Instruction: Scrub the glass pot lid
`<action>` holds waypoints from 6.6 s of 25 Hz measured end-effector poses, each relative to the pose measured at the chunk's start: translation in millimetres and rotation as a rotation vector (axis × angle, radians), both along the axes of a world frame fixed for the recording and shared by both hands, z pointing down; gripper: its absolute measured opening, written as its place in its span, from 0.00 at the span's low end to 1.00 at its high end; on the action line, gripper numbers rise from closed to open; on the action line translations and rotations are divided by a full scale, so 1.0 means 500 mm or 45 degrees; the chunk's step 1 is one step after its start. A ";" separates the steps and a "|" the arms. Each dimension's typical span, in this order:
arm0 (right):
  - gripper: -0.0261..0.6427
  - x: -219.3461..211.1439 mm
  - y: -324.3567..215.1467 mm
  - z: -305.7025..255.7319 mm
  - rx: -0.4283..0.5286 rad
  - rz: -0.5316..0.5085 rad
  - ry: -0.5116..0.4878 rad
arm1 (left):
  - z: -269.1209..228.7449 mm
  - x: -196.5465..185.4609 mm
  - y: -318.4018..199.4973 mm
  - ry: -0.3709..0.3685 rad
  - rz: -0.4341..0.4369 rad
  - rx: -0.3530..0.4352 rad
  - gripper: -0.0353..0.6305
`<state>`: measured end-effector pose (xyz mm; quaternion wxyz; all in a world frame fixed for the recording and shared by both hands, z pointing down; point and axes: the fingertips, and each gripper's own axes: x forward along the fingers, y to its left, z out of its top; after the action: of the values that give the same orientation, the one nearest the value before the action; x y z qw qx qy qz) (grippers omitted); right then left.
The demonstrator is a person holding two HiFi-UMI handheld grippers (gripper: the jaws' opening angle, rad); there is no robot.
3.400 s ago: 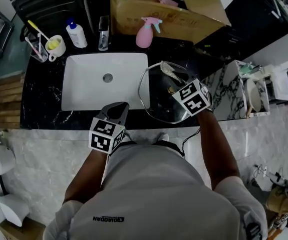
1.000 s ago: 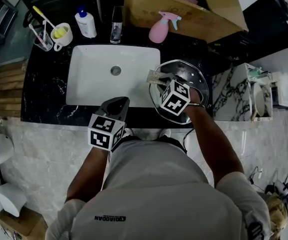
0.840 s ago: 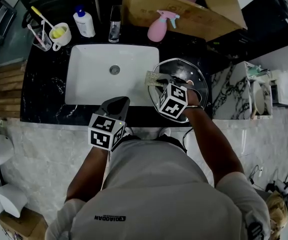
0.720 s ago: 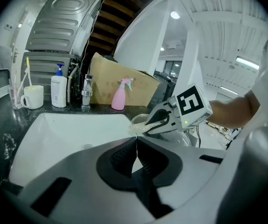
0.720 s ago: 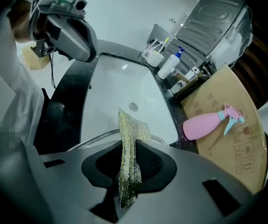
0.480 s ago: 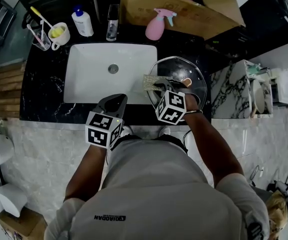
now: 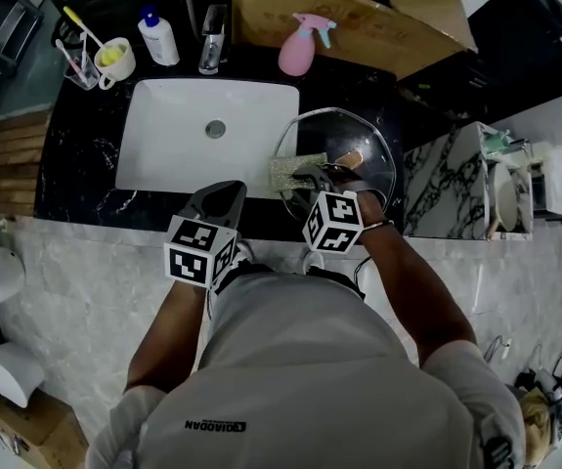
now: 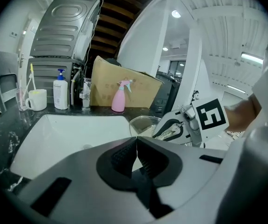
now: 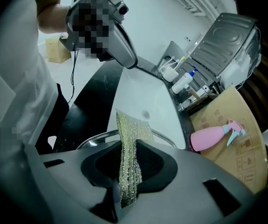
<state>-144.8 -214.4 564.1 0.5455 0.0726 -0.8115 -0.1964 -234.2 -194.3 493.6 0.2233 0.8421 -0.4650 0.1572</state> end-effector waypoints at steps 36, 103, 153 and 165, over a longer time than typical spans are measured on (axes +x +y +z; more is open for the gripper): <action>0.19 0.167 0.151 -0.009 -0.202 -0.538 -0.140 | -0.026 0.208 0.122 -0.048 -0.293 -0.002 0.08; 0.18 0.313 0.081 -0.196 -0.507 0.512 -0.648 | -0.025 0.306 -0.019 -0.166 0.270 -0.012 0.08; 0.18 0.307 -0.255 -0.026 -0.286 0.103 -0.370 | 0.102 0.502 -0.168 -0.590 0.557 -0.239 0.31; 0.18 0.373 -0.203 -0.030 -0.280 0.258 -0.424 | 0.105 0.500 -0.172 -0.596 0.580 -0.238 0.31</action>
<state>41.8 -315.7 549.0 0.4256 0.1256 -0.8954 -0.0362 15.8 -280.2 546.2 0.1461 0.8413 -0.2872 0.4340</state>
